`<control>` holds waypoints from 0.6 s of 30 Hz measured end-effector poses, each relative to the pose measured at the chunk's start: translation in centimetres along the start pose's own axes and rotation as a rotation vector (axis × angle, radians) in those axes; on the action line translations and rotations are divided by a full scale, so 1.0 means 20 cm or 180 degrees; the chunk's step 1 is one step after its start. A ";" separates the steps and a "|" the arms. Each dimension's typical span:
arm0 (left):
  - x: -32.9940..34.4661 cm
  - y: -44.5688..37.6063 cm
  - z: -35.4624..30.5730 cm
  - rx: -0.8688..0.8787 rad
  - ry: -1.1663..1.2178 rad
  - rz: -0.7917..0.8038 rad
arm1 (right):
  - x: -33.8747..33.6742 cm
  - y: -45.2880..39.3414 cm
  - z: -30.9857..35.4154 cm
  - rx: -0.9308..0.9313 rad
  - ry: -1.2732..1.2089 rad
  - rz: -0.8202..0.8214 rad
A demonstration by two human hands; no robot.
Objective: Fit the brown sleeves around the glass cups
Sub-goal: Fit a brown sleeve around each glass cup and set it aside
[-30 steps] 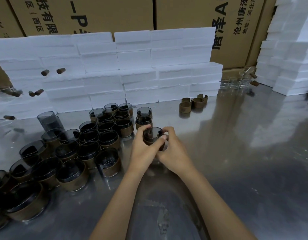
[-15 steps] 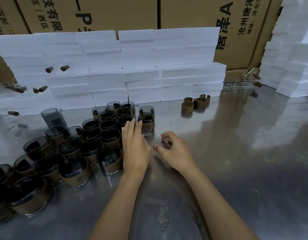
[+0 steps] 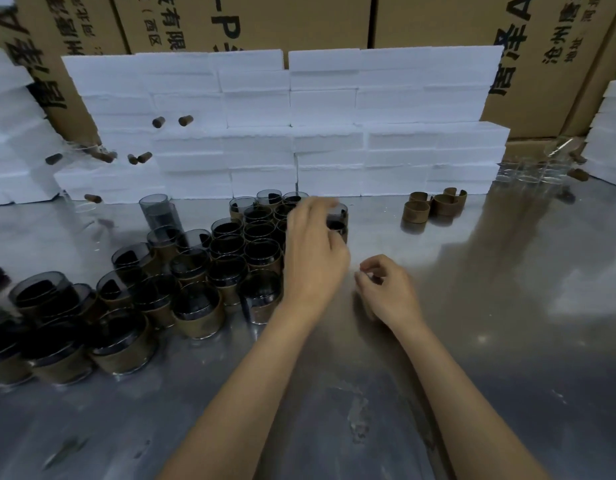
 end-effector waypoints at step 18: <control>-0.82 -0.65 1.44 -0.2627 -0.2513 0.1080 | 0.03 -0.12 -0.07 0.0049 -0.0304 -0.0229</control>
Point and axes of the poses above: each hand's wrist, its own y-axis away from the middle knuckle, its own x-axis out of the palm, z = x × y, the point moved 8 cm from there along -y, towards the middle knuckle, and after that the axes turned 4 degrees about y, right-handed, at the moved point
